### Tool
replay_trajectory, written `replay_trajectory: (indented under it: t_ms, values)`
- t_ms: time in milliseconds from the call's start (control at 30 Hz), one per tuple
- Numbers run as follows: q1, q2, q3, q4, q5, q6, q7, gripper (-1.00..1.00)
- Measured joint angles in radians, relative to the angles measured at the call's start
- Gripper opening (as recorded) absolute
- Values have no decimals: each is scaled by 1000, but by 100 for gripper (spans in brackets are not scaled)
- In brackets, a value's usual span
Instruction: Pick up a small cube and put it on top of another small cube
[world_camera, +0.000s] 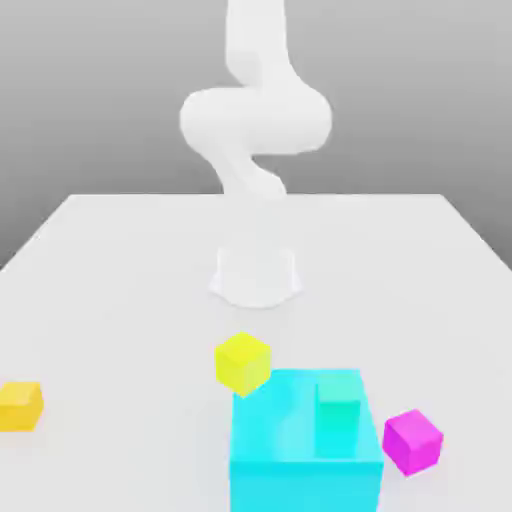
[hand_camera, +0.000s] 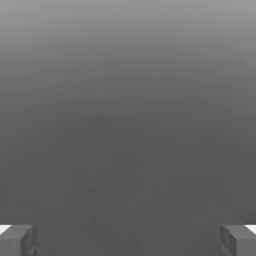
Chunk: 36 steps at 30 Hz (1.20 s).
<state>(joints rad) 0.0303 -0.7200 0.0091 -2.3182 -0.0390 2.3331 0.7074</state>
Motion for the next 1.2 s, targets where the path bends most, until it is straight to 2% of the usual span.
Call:
replay_trajectory:
  t_ms: [267, 467, 767, 967, 1133, 1167, 1200]
  values:
    - [102, 261, 7, -59, -105, 107, -317, 0]
    - [176, 451, 3, -103, -145, 187, -576, 0]
    - [275, 729, 30, -171, -114, 316, -1029, 0]
    - [272, 907, 112, -216, -48, 405, -1359, 0]
    - [298, 1084, 89, -192, -88, 539, -1369, 0]
    - [306, 1111, 79, -187, -96, 561, -1364, -100]
    - [306, 1111, 79, -187, -96, 561, -1364, -100]
